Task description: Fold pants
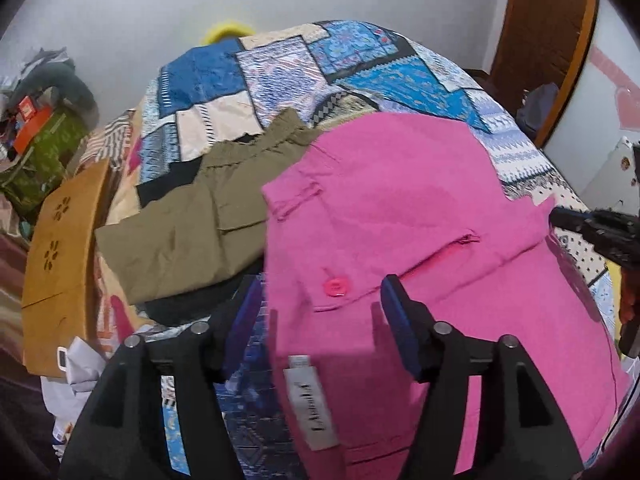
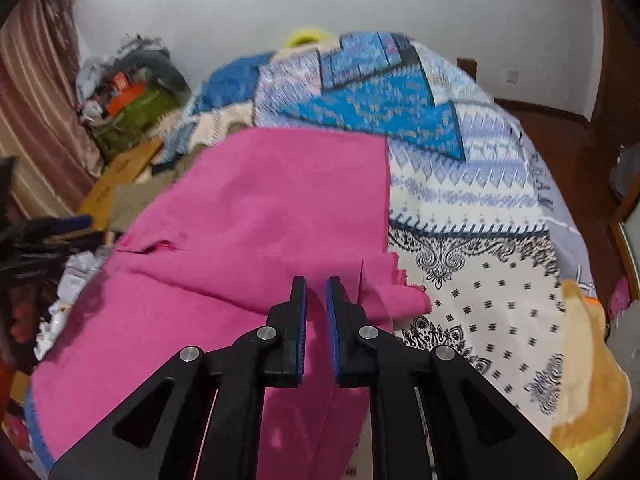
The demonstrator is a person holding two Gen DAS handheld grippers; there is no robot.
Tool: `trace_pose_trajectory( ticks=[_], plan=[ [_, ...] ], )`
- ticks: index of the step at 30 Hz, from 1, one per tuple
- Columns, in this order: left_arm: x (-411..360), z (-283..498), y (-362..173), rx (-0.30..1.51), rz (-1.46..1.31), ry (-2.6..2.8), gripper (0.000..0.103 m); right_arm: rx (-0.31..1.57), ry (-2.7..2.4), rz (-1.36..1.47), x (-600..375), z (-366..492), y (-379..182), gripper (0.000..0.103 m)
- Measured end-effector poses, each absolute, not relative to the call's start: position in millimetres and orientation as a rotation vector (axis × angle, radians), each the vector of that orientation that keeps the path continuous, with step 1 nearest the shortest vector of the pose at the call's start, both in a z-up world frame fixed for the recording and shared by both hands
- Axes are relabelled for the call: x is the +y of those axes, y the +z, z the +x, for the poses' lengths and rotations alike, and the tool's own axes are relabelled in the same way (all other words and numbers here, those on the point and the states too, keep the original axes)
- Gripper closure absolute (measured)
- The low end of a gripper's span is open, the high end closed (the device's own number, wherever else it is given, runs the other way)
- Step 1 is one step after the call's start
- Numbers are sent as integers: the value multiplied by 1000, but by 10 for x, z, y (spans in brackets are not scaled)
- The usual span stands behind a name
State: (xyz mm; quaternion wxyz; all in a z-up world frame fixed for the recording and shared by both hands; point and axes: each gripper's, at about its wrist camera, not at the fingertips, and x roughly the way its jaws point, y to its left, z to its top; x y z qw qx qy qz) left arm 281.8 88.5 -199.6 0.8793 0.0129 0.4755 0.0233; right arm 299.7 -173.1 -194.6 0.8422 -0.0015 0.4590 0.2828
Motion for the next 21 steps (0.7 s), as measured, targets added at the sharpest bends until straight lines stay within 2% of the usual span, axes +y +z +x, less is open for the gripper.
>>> trace_pose_trajectory(
  ticks=[2, 8, 10, 12, 16, 18, 21],
  plan=[
    [995, 2823, -1990, 983, 21, 74, 34, 1011, 572, -2, -1745, 3102, -2090, 95],
    [1354, 2986, -2027, 987, -23, 134, 32, 1062, 483, 3, -1991, 3260, -2189, 94],
    [1444, 3098, -2057, 993, -47, 141, 32, 1047, 476, 3, -2058, 3283, -2106, 85],
    [1502, 3236, -2087, 1000, -61, 144, 32, 1014, 472, 4, -2082, 3297, -1995, 63],
    [1558, 3539, -2165, 1014, -60, 142, 32, 945, 478, -7, -2031, 3386, -1787, 51],
    [1577, 3667, -2216, 1024, -61, 146, 32, 922, 483, -6, -1986, 3492, -1731, 41],
    [1621, 3874, -2340, 1050, -73, 146, 32, 902, 486, -14, -1893, 3647, -1716, 40]
  ],
)
